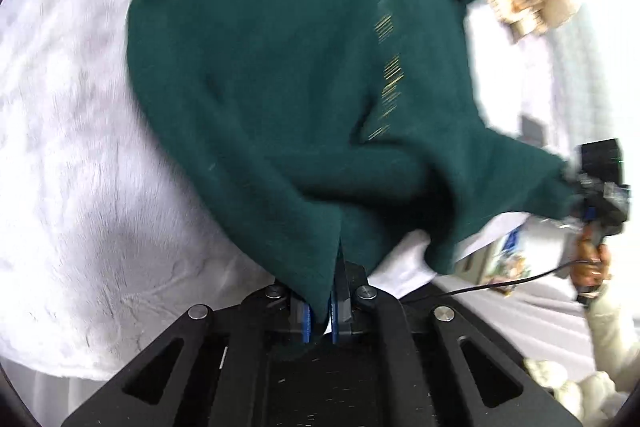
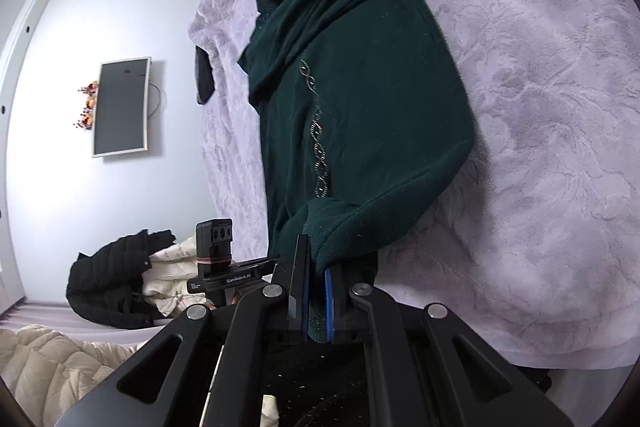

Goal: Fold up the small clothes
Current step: 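Lift the hem with both grippers and fold it toward the collar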

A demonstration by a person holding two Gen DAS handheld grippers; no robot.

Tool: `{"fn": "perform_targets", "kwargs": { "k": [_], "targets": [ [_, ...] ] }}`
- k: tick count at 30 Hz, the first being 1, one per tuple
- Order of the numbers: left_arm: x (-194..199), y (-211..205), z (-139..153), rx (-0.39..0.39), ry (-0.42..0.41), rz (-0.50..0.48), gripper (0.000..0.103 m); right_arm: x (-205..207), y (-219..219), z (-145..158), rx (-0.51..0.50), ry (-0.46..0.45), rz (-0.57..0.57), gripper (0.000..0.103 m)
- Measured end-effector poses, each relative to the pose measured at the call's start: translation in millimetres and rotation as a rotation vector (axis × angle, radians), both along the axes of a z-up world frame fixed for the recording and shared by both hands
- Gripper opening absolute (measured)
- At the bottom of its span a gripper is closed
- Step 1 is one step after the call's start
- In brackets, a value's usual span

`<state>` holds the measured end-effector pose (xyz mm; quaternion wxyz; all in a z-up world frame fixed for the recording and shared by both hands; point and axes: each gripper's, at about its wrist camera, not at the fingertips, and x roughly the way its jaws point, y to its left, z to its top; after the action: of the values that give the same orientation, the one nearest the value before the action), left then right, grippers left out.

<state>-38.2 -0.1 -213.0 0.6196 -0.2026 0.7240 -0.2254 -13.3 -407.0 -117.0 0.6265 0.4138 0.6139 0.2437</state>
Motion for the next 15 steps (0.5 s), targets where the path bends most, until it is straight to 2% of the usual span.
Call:
{"fn": "perform_targets", "kwargs": {
  "k": [5, 9, 12, 15],
  "targets": [
    [32.6, 10.5, 45.0, -0.084, -0.108, 0.071, 0.007, 14.9, 0.2, 15.3, 0.051, -0.071, -0.045, 0.006],
    [68.8, 27.9, 61.9, -0.115, -0.157, 0.147, 0.007, 40.0, 1.7, 33.7, 0.076, -0.139, -0.068, 0.006],
    [94.2, 42.4, 76.3, -0.115, -0.204, 0.176, 0.007, 69.7, 3.0, 49.4, 0.076, -0.195, -0.07, 0.006],
    [134.8, 55.8, 93.9, -0.07, -0.277, 0.173, 0.007, 101.9, 1.9, 58.1, 0.069, -0.229, -0.083, 0.006]
  ]
}}
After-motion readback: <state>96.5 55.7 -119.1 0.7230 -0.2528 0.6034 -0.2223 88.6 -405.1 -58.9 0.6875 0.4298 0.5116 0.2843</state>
